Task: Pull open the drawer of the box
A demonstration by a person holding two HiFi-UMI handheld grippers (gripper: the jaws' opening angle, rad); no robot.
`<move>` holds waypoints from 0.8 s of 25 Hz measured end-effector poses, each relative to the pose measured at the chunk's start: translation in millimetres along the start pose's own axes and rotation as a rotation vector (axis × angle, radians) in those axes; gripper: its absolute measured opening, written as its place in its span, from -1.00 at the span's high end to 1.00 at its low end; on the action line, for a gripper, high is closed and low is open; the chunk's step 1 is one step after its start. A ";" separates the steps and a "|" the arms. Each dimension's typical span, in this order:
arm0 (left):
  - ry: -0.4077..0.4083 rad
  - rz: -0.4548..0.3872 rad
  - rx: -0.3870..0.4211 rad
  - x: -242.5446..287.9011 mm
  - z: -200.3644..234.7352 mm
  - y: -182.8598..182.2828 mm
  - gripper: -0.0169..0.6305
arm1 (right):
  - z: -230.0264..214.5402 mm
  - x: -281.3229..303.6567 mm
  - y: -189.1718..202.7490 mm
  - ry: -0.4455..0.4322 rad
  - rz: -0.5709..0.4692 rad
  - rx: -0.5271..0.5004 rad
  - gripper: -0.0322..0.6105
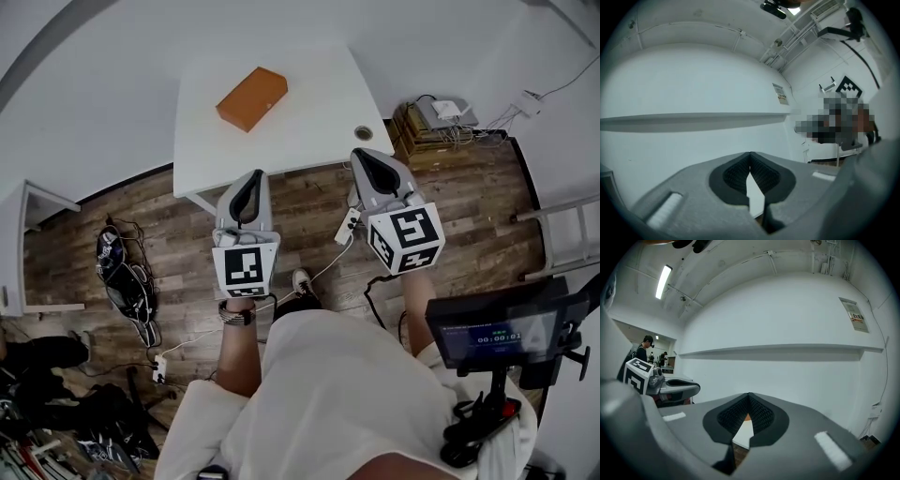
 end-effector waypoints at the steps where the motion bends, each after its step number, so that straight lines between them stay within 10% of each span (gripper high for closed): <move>1: 0.003 0.004 -0.002 9.2 8.9 6.2 0.93 | -1.0 13.4 2.9 0.000 0.002 0.002 0.89; 20: 0.019 0.042 -0.031 60.0 81.8 36.5 0.93 | 5.6 94.8 2.1 -0.016 -0.030 0.115 0.89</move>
Point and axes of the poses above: the fingertips, and each gripper's own axes: x forward along the fingers, z to its left, y out of its underside, the point moved 4 cm from there along -x, backward along the fingers, and after that the axes turned 6 degrees about -z, right-handed, at the moved point
